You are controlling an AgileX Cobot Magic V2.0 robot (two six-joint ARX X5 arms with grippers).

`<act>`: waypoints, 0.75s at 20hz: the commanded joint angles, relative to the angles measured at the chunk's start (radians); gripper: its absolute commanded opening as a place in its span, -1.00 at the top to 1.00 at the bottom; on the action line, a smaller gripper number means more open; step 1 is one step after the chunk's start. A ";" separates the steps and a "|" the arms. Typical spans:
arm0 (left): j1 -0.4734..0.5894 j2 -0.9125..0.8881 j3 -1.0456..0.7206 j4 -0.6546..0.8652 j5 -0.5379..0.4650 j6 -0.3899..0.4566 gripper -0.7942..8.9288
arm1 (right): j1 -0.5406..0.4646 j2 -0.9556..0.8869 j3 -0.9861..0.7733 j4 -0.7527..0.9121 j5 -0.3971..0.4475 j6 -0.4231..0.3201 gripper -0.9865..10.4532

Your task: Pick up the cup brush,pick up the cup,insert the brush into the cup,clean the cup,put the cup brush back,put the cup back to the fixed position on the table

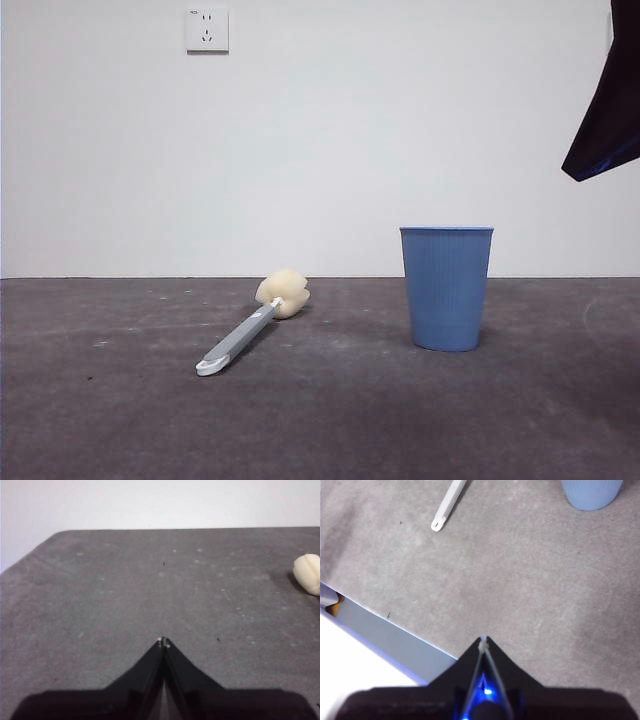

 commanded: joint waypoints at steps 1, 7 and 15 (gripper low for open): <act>0.002 -0.003 -0.013 0.001 -0.002 -0.051 0.84 | 0.002 -0.001 -0.003 0.002 0.003 0.010 0.83; 0.002 -0.003 -0.013 0.002 -0.008 -0.051 0.84 | 0.002 -0.001 -0.003 0.002 0.003 0.009 0.83; 0.002 -0.003 -0.013 0.002 -0.007 -0.051 0.84 | 0.003 -0.001 -0.003 0.002 0.003 0.009 0.83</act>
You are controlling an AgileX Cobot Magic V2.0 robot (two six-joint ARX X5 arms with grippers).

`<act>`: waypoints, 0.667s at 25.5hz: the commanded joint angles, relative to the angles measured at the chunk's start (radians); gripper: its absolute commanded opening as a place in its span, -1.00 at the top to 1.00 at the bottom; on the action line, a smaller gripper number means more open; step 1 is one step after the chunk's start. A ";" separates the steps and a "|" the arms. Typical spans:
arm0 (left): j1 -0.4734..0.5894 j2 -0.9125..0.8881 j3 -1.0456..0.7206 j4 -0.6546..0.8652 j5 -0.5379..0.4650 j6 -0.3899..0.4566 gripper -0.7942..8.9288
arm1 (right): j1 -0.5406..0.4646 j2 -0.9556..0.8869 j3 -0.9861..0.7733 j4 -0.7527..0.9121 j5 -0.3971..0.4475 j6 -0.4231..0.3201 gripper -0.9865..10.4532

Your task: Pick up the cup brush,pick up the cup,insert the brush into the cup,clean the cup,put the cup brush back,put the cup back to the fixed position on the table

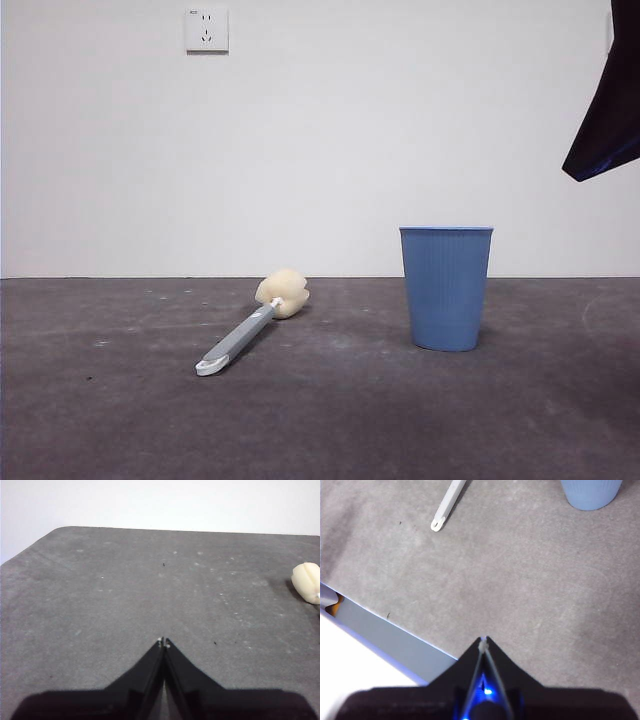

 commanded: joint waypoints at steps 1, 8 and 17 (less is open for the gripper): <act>0.002 -0.003 -0.013 0.002 -0.004 -0.007 0.84 | 0.003 -0.003 -0.003 0.002 0.003 0.009 0.83; 0.002 -0.003 -0.013 0.002 -0.004 -0.007 0.84 | -0.219 -0.201 -0.021 0.131 0.108 -0.183 0.83; 0.002 -0.003 -0.013 0.002 -0.004 -0.007 0.84 | -0.584 -0.619 -0.417 0.469 0.109 -0.227 0.83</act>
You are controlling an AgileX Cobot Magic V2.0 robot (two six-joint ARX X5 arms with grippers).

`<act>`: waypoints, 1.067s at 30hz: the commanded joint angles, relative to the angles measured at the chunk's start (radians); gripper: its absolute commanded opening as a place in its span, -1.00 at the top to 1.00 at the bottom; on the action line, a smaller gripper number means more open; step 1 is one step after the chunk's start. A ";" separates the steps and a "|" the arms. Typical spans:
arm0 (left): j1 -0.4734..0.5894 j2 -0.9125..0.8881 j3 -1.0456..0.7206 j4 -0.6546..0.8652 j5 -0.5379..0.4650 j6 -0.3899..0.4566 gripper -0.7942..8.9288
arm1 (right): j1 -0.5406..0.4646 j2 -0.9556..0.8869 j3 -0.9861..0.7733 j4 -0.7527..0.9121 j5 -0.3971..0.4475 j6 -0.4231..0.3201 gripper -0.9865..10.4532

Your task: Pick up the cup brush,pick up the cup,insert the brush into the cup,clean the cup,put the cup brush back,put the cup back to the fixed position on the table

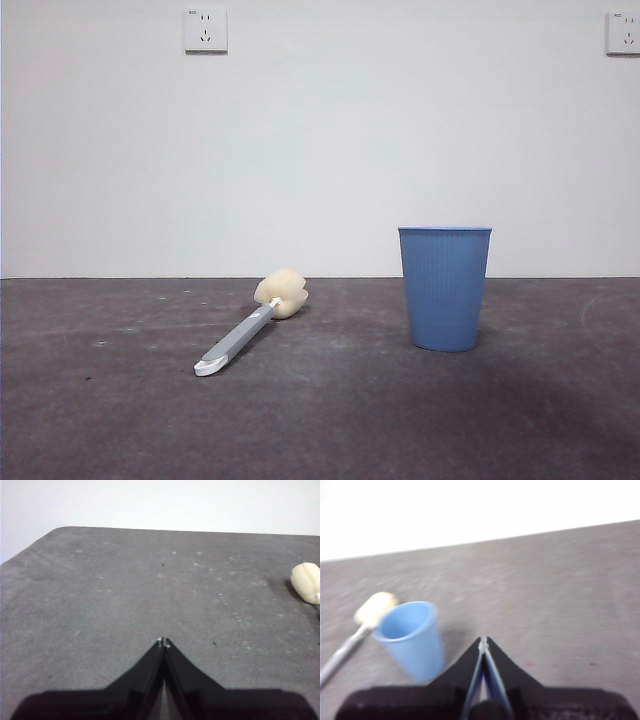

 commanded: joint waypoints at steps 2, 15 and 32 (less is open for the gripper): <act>0.002 -0.003 -0.013 0.002 -0.003 -0.007 0.84 | -0.036 -0.113 -0.138 0.088 0.002 -0.006 0.83; 0.002 -0.003 -0.013 0.002 -0.003 -0.007 0.84 | -0.055 -0.220 -0.307 0.093 0.002 0.004 0.83; 0.002 -0.003 -0.013 0.002 -0.004 -0.007 0.84 | -0.055 -0.219 -0.307 0.091 0.003 0.008 0.83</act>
